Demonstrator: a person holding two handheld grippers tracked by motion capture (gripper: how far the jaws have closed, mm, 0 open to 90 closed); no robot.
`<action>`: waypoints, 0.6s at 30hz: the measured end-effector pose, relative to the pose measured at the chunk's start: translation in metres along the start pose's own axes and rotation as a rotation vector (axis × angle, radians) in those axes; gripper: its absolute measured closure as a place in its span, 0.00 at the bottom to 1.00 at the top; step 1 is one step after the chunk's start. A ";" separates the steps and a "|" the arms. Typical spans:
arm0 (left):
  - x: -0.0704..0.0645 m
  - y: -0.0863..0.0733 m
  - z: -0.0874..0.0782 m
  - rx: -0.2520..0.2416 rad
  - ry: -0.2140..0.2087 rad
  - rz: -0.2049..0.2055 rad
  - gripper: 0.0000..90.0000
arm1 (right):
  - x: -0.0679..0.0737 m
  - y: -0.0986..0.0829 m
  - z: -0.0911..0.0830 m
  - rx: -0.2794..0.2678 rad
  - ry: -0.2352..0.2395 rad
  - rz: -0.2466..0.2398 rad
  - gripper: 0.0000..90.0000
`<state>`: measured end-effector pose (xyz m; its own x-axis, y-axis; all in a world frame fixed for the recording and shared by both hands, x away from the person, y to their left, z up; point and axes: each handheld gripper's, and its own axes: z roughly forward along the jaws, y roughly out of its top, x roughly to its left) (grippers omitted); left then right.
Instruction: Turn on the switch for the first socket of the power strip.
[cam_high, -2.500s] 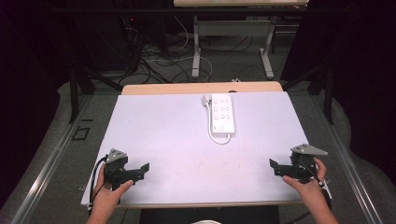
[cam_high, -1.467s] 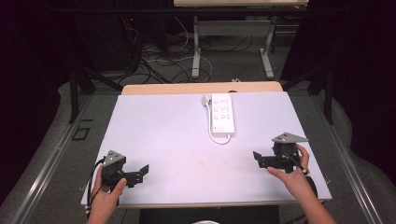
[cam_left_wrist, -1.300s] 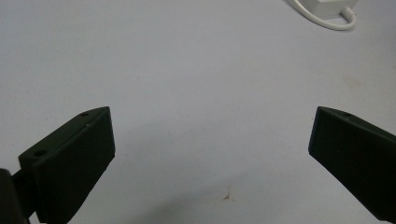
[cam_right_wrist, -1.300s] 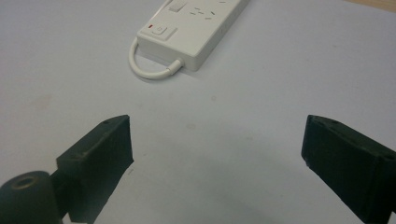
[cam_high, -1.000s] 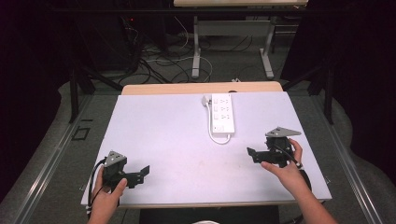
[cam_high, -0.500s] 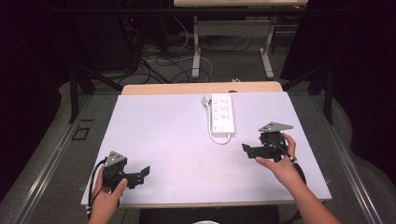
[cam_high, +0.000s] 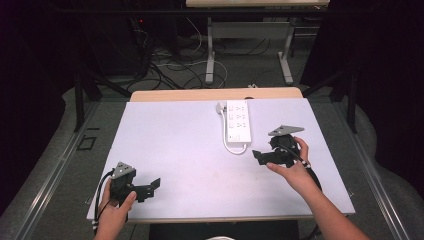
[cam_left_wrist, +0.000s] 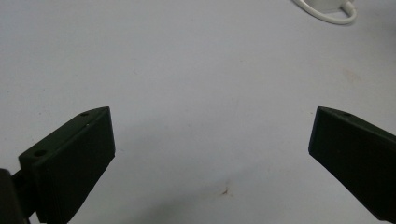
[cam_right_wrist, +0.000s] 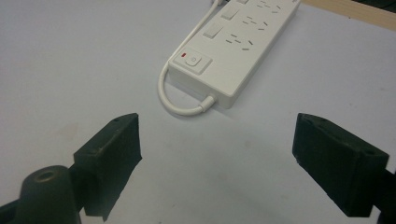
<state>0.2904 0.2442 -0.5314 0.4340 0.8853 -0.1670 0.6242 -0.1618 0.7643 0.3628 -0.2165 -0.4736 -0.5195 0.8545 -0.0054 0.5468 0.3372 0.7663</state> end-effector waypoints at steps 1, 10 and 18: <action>0.000 0.000 0.000 0.000 0.000 -0.001 0.00 | 0.000 0.001 0.000 0.004 0.001 -0.003 0.16; 0.000 -0.001 0.001 -0.003 -0.001 -0.003 0.00 | 0.000 0.012 0.007 0.006 0.009 -0.002 0.17; 0.000 -0.001 0.001 0.001 -0.001 -0.002 0.00 | -0.005 0.020 0.013 0.014 0.015 0.012 0.17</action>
<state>0.2904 0.2441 -0.5321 0.4333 0.8853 -0.1690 0.6254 -0.1604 0.7637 0.3847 -0.2085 -0.4664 -0.5226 0.8525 0.0136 0.5622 0.3325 0.7572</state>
